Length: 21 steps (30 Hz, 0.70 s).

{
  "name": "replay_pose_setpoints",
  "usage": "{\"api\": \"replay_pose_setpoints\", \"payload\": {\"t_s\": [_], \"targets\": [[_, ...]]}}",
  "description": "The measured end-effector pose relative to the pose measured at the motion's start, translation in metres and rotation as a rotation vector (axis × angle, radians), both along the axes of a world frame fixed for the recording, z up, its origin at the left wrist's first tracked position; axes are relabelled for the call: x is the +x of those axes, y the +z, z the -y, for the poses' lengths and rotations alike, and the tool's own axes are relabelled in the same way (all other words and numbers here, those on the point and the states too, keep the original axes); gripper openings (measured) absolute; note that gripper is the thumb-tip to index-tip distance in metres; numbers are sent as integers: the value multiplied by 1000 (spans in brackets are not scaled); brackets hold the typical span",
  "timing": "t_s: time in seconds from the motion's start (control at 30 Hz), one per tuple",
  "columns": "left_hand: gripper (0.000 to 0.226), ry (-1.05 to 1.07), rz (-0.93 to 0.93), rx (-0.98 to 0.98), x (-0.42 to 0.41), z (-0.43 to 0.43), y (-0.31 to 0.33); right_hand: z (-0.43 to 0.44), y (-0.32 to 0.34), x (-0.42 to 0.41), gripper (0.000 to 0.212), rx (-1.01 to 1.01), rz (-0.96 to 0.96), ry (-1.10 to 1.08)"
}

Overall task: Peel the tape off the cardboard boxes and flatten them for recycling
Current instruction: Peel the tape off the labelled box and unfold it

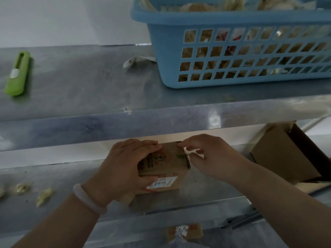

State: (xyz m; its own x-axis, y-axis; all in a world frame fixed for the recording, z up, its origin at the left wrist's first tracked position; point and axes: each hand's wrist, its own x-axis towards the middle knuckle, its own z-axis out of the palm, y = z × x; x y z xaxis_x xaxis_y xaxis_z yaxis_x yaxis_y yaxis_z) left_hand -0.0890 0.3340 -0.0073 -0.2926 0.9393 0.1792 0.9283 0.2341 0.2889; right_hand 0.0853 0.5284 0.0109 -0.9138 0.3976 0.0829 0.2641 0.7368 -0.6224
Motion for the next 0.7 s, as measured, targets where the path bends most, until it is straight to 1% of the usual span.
{"api": "replay_pose_setpoints", "payload": {"t_s": [0.03,0.1,0.17,0.27,0.33,0.4,0.5,0.6,0.7], "targets": [[83,-2,-4,2,0,0,0,-1,1,-1,34,-17,-10,-13],[83,-5,-17,9,1,0,0,-2,3,-4,40,-49,18,-11],[83,-4,-18,8,1,0,-1,-5,3,-6,44,-128,34,0],[84,-2,-16,-4,-1,0,-2,-9,5,-9,39,-247,30,24],[84,-3,-18,-11,-2,-1,-2,-12,6,-11,38,-284,40,35],[84,-4,-17,3,-2,-1,-3,-14,7,-11,38,-280,54,46],[83,-8,-20,22,-3,0,-4,-14,9,-9,41,-135,63,67],[82,-14,-31,45,-3,-1,-4,-9,11,-9,40,126,45,73],[82,-14,-25,50,-2,-2,-3,-3,14,-12,35,357,75,90]]}}
